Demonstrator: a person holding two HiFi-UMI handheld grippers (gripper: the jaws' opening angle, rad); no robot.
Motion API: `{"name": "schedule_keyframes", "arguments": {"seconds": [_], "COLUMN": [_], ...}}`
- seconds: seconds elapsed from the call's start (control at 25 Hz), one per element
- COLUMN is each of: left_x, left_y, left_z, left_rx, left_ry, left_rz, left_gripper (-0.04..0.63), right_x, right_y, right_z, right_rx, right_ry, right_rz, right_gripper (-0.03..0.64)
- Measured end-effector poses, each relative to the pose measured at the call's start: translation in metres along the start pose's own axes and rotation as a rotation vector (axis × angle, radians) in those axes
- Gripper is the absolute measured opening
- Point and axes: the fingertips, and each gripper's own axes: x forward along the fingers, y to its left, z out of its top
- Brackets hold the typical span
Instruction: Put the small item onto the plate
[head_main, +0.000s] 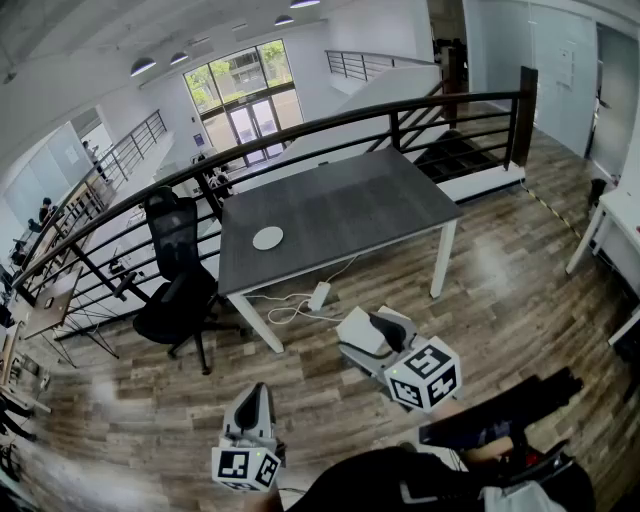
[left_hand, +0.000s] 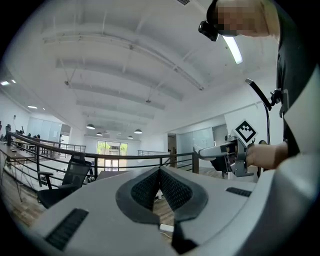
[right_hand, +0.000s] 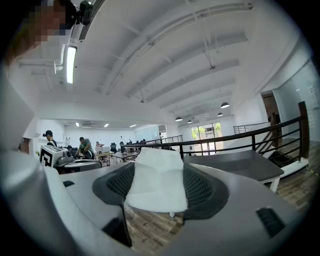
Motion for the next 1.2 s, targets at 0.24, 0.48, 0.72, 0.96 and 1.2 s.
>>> {"name": "schedule_keyframes", "arguments": {"seconds": [0.24, 0.48, 0.72, 0.96, 1.2], "left_x": [0.001, 0.000, -0.004, -0.019, -0.036], "left_y": [0.000, 0.001, 0.007, 0.033, 0.063], "left_z": [-0.003, -0.003, -0.004, -0.005, -0.015], "left_rx": [0.000, -0.015, -0.027, -0.046, -0.043], "left_ry": [0.006, 0.000, 0.003, 0.019, 0.010], "left_rz": [0.008, 0.006, 0.006, 0.004, 0.005], "left_gripper": [0.005, 0.005, 0.005, 0.005, 0.005], "right_x": [0.005, 0.002, 0.007, 0.022, 0.045], "right_y": [-0.002, -0.004, 0.002, 0.020, 0.043], "right_z": [0.003, 0.006, 0.010, 0.013, 0.004], "right_rx": [-0.007, -0.003, 0.002, -0.003, -0.013], "right_ry": [-0.001, -0.018, -0.025, -0.045, -0.049], "right_rz": [0.012, 0.004, 0.009, -0.003, -0.004], "right_gripper": [0.313, 0.313, 0.313, 0.313, 0.313]}}
